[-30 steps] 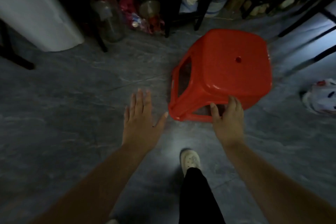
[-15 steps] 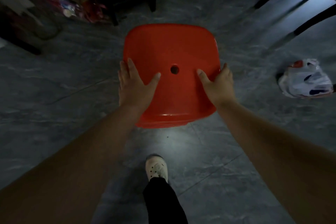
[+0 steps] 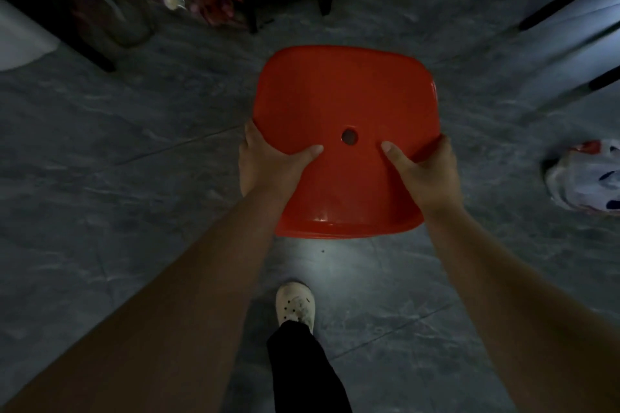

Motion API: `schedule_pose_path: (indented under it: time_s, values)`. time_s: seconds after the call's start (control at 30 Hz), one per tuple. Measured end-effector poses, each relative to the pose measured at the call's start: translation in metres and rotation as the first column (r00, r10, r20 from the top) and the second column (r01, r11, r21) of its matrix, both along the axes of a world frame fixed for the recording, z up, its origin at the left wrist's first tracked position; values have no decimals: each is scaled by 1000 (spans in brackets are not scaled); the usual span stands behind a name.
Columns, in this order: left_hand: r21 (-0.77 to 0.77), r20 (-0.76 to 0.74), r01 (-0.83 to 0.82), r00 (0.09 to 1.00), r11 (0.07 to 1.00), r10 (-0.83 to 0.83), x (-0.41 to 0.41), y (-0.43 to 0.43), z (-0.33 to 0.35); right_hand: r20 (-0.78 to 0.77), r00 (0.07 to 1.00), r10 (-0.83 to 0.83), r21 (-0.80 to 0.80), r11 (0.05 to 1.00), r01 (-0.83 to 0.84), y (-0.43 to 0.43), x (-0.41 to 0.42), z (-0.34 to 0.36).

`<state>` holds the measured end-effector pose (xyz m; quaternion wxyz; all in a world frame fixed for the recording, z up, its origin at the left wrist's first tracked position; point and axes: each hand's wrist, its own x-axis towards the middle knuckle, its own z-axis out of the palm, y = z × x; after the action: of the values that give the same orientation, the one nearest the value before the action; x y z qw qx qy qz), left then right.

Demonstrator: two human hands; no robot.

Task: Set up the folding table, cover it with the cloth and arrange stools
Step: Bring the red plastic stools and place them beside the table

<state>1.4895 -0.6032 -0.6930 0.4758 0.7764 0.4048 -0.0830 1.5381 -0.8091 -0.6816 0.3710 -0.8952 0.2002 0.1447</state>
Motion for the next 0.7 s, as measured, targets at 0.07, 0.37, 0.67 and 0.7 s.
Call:
schedule_pose_path:
  time_s: [0.07,0.37,0.67,0.7]
  values:
    - [-42,4,-60,998,997,60,-22,22,5,12,998,61,-13,998,-61,20,-15,7]
    - [-34,17,-443,896,896,443,-229,138,28,17,915,402,-32,915,-402,186,-135,34]
    - [8,82,-805,592,594,802,-538,205,46,38,592,805,77,588,-805,352,-377,41]
    - [25,84,-826,563,563,822,-567,205,47,36,552,833,80,548,-833,361,-404,42]
